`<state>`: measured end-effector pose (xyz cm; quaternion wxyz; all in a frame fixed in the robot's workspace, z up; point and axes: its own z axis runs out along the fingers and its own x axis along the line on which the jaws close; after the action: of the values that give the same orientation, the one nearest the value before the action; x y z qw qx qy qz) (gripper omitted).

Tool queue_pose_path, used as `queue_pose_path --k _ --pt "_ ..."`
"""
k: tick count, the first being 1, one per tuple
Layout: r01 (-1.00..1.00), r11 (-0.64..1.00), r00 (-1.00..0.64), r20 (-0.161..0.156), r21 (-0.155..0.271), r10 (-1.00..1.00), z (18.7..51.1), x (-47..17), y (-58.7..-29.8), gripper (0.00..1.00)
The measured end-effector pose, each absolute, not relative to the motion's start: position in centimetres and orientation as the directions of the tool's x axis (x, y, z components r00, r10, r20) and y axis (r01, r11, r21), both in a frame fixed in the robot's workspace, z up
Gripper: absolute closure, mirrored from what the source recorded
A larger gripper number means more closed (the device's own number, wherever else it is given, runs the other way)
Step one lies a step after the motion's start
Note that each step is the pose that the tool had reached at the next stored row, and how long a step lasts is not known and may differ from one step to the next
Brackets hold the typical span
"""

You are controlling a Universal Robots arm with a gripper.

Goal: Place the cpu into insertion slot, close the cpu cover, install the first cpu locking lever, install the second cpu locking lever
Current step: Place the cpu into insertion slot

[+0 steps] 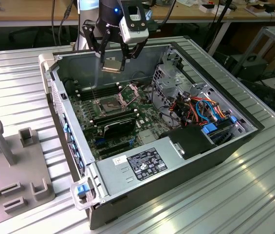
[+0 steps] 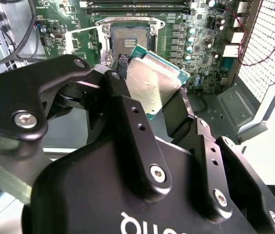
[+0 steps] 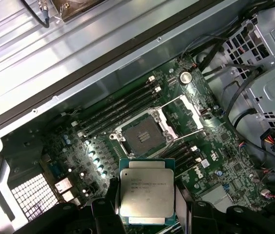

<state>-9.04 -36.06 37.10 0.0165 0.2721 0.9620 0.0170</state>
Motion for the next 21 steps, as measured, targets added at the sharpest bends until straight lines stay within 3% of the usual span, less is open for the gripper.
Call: queue_pose_path --k 21 --pt "0.668 0.743 -0.743 -0.016 0.041 0.669 36.35 -8.68 -35.30 0.46"
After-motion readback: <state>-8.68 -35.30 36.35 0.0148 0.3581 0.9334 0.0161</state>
